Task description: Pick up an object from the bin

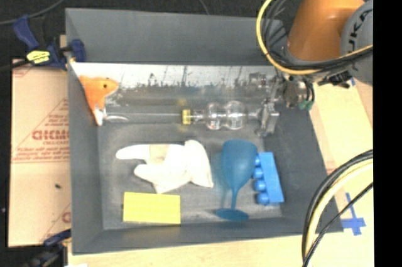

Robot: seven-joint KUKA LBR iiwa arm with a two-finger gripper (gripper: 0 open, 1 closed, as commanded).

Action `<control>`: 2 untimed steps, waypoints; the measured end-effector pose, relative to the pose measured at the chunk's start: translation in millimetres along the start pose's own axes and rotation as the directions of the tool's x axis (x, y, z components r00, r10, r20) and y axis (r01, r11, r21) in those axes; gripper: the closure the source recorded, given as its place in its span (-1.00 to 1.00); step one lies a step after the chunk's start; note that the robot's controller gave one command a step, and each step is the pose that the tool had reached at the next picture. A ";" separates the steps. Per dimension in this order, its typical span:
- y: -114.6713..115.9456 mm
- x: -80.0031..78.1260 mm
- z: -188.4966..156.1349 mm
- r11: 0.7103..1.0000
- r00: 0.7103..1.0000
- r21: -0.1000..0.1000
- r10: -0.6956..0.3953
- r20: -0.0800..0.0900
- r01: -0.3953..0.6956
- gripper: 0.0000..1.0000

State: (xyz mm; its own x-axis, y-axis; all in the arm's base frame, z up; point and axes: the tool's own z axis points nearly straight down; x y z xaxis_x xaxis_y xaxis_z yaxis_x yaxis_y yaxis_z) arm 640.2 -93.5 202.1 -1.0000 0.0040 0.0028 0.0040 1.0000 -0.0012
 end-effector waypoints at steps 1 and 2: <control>0.3 -1.1 -5.5 1.000 1.000 0.001 -0.003 0.008 0.003 -1.00; 20.3 -16.2 120.0 0.997 0.997 -0.005 0.079 0.007 -0.079 -1.00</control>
Offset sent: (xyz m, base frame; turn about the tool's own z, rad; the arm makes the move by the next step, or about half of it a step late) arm 0.0129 0.0216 -0.1321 0.0855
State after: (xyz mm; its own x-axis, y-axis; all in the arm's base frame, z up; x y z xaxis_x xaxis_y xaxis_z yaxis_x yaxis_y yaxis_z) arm 656.2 -73.4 82.1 -0.9965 0.0830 -0.0041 0.0830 0.9965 0.0038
